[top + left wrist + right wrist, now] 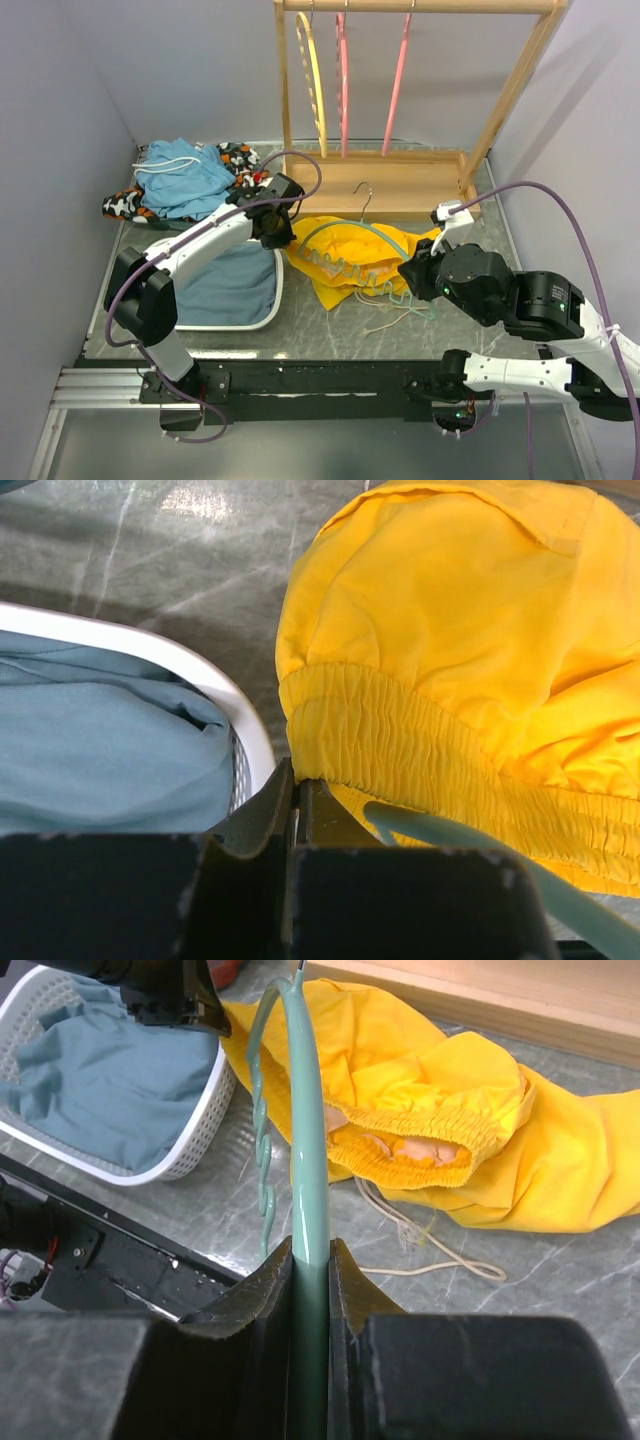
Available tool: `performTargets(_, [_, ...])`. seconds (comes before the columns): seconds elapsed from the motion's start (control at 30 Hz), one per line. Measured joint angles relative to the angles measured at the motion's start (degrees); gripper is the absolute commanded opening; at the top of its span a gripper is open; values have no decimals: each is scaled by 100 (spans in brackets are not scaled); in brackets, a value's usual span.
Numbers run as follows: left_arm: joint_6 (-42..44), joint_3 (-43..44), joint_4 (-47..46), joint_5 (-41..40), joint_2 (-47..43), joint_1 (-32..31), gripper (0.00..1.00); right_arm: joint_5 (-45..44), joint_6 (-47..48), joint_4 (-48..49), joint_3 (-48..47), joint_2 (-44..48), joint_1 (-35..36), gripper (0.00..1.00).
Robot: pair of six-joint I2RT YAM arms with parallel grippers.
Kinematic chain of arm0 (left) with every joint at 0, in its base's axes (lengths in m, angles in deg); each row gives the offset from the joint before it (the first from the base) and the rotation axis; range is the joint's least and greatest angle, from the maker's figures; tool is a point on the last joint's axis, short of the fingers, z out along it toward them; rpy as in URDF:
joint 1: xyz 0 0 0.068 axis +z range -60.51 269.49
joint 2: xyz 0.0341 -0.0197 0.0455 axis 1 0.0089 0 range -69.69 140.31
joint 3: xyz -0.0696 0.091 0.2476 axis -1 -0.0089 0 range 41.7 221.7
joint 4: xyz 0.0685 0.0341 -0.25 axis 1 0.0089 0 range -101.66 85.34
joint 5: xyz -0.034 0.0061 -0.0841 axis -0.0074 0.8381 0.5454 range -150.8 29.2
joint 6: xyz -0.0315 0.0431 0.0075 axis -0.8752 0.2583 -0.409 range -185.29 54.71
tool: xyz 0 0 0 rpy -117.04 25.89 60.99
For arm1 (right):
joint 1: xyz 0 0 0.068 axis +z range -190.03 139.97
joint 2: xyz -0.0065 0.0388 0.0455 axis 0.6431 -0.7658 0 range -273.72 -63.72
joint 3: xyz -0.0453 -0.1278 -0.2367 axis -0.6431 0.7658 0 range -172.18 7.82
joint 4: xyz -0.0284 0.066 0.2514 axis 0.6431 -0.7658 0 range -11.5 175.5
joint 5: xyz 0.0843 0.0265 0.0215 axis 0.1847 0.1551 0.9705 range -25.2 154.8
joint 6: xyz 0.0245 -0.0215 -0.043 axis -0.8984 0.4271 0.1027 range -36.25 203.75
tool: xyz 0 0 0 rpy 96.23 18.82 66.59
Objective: Place the shorts on the hanger
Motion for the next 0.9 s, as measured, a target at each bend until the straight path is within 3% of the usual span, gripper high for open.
performTargets(0.17, [37,33,52,92,0,-9,1,-111,109,170,168,28,55,0])
performTargets(0.4, [153,66,79,516,-114,-4,1,-807,415,791,839,85,728,0])
performTargets(0.9, [170,503,321,632,-632,63,1,-3637,422,942,1427,-146,2778,0])
